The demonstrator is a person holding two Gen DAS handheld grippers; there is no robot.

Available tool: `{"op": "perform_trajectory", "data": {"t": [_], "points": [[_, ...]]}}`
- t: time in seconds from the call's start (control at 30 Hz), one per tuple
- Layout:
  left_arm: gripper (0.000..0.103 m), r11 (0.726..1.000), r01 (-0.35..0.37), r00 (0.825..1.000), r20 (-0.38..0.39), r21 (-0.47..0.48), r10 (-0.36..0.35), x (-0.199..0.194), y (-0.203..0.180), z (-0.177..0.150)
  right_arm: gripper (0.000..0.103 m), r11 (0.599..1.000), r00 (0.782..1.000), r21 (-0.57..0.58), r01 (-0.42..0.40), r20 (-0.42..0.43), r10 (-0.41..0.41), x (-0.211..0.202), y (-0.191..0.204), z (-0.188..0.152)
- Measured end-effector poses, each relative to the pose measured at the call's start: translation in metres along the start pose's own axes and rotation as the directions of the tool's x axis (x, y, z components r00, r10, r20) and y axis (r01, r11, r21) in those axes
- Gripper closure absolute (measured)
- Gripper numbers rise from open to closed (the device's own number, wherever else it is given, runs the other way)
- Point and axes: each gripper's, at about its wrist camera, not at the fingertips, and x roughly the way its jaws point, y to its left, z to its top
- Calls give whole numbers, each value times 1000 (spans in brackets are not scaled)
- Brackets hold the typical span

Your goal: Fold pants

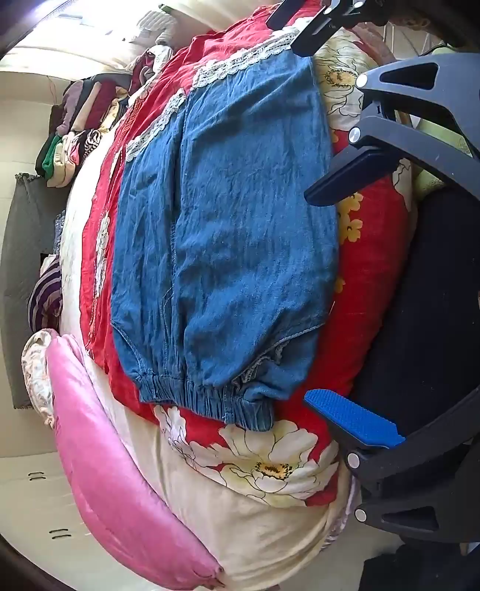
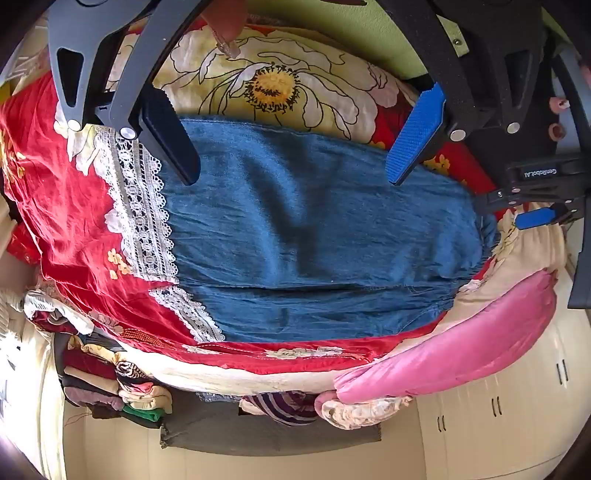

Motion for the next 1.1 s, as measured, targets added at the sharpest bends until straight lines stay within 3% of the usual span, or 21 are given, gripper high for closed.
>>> {"op": "perform_trajectory", "data": {"t": [1.1], "points": [[4,1000,-6,1000,28,-2,7,-13,1,3,8,1000,1000,-28,10,12,-9,0,5,1]]}}
